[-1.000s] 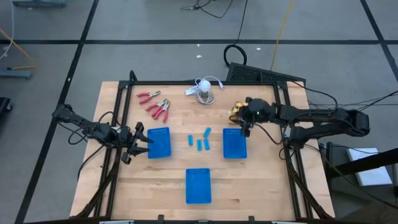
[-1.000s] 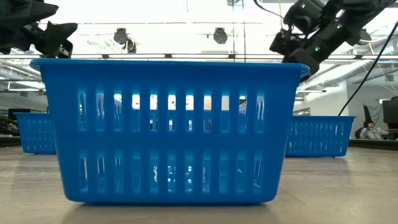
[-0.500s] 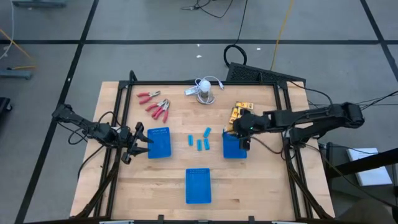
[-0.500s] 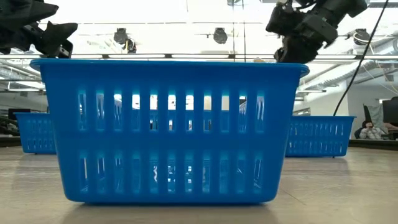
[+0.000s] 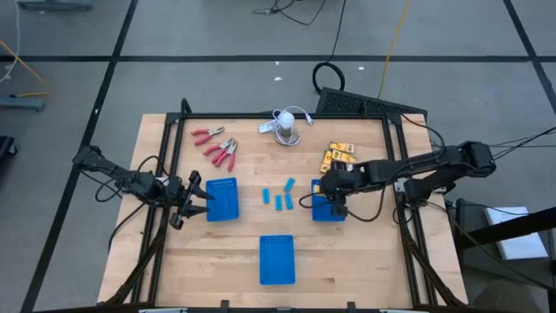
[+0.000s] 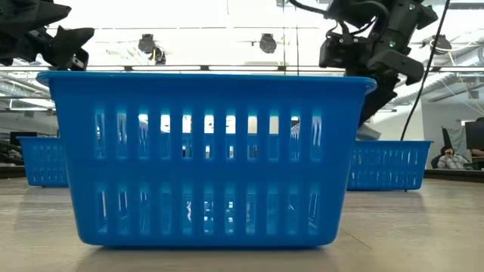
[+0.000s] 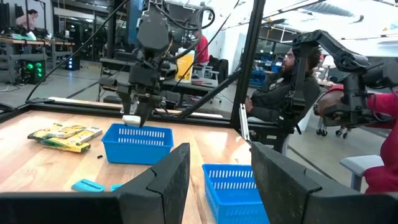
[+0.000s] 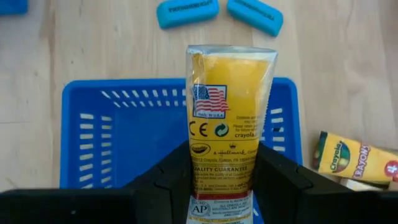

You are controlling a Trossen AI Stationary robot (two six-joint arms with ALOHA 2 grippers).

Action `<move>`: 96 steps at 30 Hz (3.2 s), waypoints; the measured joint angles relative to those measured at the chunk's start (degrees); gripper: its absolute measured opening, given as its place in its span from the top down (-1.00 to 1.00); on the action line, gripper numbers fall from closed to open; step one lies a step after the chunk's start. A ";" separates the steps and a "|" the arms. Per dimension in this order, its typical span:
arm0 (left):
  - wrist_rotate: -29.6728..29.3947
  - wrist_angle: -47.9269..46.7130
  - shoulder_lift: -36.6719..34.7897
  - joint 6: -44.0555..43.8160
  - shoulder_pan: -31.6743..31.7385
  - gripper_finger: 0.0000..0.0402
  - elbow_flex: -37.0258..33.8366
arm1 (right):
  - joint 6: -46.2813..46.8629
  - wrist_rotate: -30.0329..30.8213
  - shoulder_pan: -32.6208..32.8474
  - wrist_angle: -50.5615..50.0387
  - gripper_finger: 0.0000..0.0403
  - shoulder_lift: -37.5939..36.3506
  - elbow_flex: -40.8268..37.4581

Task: Pick & Place School Supplies
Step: Put the yellow crayon box into the top right blue bin

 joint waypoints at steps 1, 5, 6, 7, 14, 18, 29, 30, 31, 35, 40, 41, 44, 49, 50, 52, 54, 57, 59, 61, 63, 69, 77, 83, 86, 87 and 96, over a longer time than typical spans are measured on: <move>-0.01 0.00 0.00 0.02 0.00 0.14 0.00 | 0.00 0.00 0.00 -0.69 0.33 0.04 0.00; 0.01 0.00 0.01 0.02 0.00 0.14 -0.02 | 0.82 -0.02 0.00 -1.60 0.33 0.02 0.00; 0.00 0.00 0.02 0.01 0.00 0.14 -0.01 | 1.42 -0.02 0.00 -1.62 0.33 0.02 0.00; 0.01 -0.01 0.01 0.02 0.00 0.14 -0.01 | 1.63 -0.02 0.00 -1.58 0.33 0.02 0.00; 0.01 0.00 0.00 0.01 0.00 0.14 -0.01 | 1.68 -0.04 0.00 -1.54 0.33 0.02 0.00; 0.00 0.00 0.02 0.00 0.00 0.14 0.00 | 1.62 -0.03 0.00 -1.03 0.33 0.51 -0.24; 0.01 -0.01 0.00 0.01 0.00 0.14 0.00 | 2.70 -0.06 0.00 -0.93 0.33 0.61 -1.68; 0.02 -0.02 0.02 0.01 0.00 0.14 -0.01 | 2.71 -0.05 0.00 -0.94 0.33 0.61 -1.68; 0.02 0.00 0.01 0.02 0.00 0.14 0.00 | 2.73 -0.06 0.00 -0.93 0.33 0.61 -1.68; 0.00 0.00 -0.01 0.00 0.00 0.14 -0.02 | 2.74 -0.05 0.00 -0.93 0.33 0.61 -1.68; 0.01 -0.02 0.00 0.02 0.00 0.14 0.00 | 2.75 -0.05 0.00 -0.93 0.33 0.61 -1.70; 0.01 -0.02 -0.01 0.02 0.00 0.14 0.00 | 2.75 -0.04 0.00 -0.93 0.33 0.61 -1.70; 0.01 -0.02 -0.01 0.01 0.00 0.14 -0.01 | 2.75 -0.06 0.00 -0.93 0.33 0.61 -1.70; 0.01 -0.02 0.00 0.01 0.04 0.14 -0.01 | 2.75 -0.06 0.00 -0.93 0.33 0.61 -1.73; 0.02 -0.02 -0.01 0.00 0.04 0.14 0.00 | 2.75 -0.06 0.00 -0.93 0.33 0.61 -1.73; 0.02 -0.01 -0.01 0.01 0.04 0.14 0.00 | 2.75 -0.05 0.00 -0.93 0.33 0.61 -1.73; 0.00 0.00 0.02 0.02 0.04 0.14 0.00 | 2.75 -0.05 0.00 -0.93 0.33 0.61 -1.73; 0.01 -0.02 0.01 0.01 0.04 0.14 -0.01 | 2.97 -0.04 0.00 -0.93 0.33 0.61 -1.73; 0.01 -0.02 0.00 0.01 0.04 0.14 -0.02 | 3.18 -0.04 0.00 -0.93 0.31 0.61 -1.73; 0.00 -0.02 -0.01 0.00 0.04 0.14 -0.02 | 3.17 -0.04 0.00 -0.93 0.29 0.61 -1.73; -0.01 -0.02 0.00 0.00 0.04 0.14 0.00 | 3.38 -0.04 0.00 -0.93 0.27 0.61 -1.73; 0.02 -0.02 0.00 0.00 0.02 0.14 0.00 | 4.46 -0.03 0.00 -0.93 0.17 0.61 -1.73; 0.00 -0.02 -0.01 0.01 0.00 0.14 -0.01 | 4.46 -0.02 -0.02 -0.93 0.07 0.61 -1.73; 0.01 -0.02 0.01 0.01 0.00 0.14 0.00 | 4.46 -0.02 -0.02 -0.93 0.05 0.57 -1.73; -0.01 0.00 0.01 0.02 0.00 0.14 -0.02 | 4.38 0.15 -0.06 -1.02 0.05 -0.27 -1.73; -0.01 0.00 -0.01 0.00 0.00 0.14 0.00 | 4.33 0.15 -0.17 -0.90 0.04 -0.70 -1.73; 0.02 0.00 0.00 0.02 0.00 0.14 0.00 | 4.42 1.31 -4.30 -1.61 0.05 -6.76 -1.73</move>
